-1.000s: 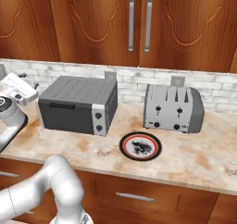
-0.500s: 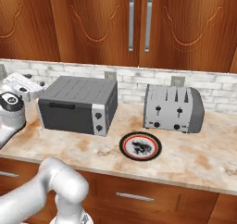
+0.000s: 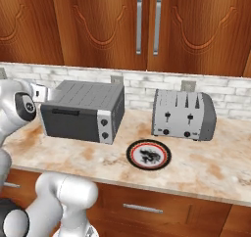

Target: Pick up the bagel from the plate, place it on the toaster oven rack, close the door, and set the timer.

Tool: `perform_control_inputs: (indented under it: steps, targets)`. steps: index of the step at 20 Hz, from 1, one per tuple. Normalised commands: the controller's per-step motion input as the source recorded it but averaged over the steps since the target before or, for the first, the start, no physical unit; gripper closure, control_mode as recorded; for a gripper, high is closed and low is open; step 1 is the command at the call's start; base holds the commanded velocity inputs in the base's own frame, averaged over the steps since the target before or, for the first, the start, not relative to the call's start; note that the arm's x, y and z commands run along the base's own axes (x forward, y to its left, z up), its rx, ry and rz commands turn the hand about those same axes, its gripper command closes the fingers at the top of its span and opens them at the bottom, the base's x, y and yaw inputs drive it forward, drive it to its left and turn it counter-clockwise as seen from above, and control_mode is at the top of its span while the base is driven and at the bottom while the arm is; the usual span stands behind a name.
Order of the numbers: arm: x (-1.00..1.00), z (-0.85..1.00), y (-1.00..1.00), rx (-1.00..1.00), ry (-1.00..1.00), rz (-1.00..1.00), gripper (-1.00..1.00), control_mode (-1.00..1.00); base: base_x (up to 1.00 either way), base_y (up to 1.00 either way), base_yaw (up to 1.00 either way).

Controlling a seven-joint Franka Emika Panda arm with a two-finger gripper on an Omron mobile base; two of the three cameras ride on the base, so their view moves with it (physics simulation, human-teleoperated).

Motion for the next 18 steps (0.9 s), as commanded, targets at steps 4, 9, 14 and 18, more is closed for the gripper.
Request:
perform_control_inputs:
  steps: [4, 9, 14, 18]
  targets:
    - [-0.97, 0.00, -0.47, -0.10, 0.29, 0.00, -1.00, -1.00, 0.00, 0.00, 0.00]
    - [-0.58, 0.00, -0.49, -0.01, 0.17, 0.02, -1.00, -1.00, 0.00, 0.00, 0.00]
    - [-0.04, 0.00, -0.38, 0.00, 0.13, 0.01, -1.00, -1.00, 0.00, 0.00, 0.00]
    - [0.05, -0.13, -0.10, 0.12, 0.07, 0.07, -1.00, -1.00, 0.00, 0.00, 0.00]
